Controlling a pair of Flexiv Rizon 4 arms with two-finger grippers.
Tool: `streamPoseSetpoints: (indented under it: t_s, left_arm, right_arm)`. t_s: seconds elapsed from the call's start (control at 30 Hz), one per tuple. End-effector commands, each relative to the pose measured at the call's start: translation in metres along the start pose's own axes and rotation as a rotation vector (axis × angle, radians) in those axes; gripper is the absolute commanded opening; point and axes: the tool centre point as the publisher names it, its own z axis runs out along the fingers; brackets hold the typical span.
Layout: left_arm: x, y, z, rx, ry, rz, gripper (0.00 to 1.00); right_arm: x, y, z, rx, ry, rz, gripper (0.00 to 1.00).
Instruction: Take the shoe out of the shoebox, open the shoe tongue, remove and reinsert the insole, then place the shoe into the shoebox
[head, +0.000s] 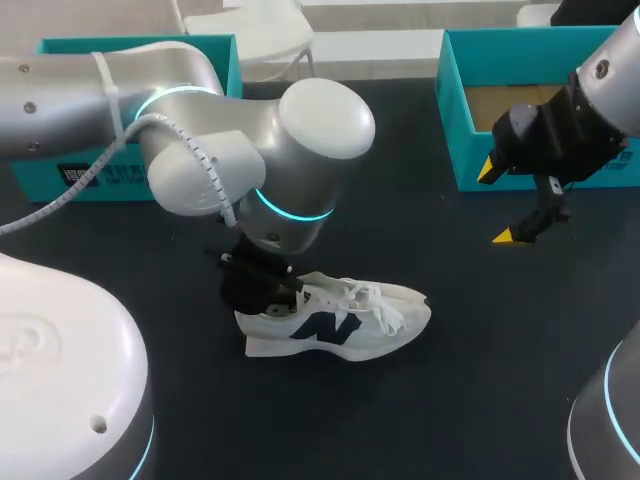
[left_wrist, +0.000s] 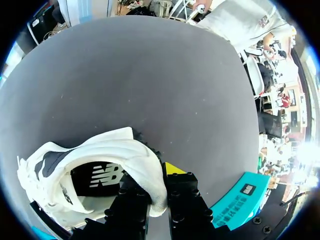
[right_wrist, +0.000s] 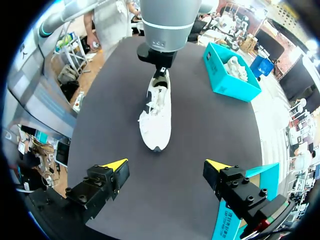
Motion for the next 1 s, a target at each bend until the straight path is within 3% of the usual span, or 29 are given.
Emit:
streamPoseSetpoints:
  t_s: [0.03, 0.1, 0.13, 0.17, 0.63, 0.87, 1.0]
  left_arm:
    - [-0.004, 0.004, 0.005, 0.008, -0.002, 0.0, 0.35]
    - [-0.004, 0.004, 0.005, 0.006, -0.006, 0.002, 0.65]
    - [-0.005, 0.003, 0.004, 0.016, -0.025, 0.004, 0.92]
    - [-0.005, 0.002, 0.002, 0.005, -0.025, 0.006, 1.0]
    - [0.017, -0.005, -0.05, 0.03, -0.386, -0.138, 1.0]
    - [0.035, -0.01, -0.057, 0.188, -0.677, -0.295, 1.0]
    - [0.043, -0.017, -0.052, 0.257, -0.768, -0.373, 1.0]
  right_arm:
    - [0.0, 0.0, 0.002, 0.001, 0.0, 0.0, 1.0]
    - [0.0, 0.0, 0.002, 0.001, 0.0, 0.0, 1.0]
    - [0.0, 0.0, 0.002, 0.001, 0.0, 0.0, 1.0]
    - [0.0, 0.0, 0.002, 0.001, 0.0, 0.0, 1.0]
    - [0.0, 0.0, 0.002, 0.001, 0.0, 0.0, 1.0]
    - [0.0, 0.0, 0.002, 0.001, 0.0, 0.0, 1.0]
    - [0.0, 0.0, 0.002, 0.001, 0.0, 0.0, 1.0]
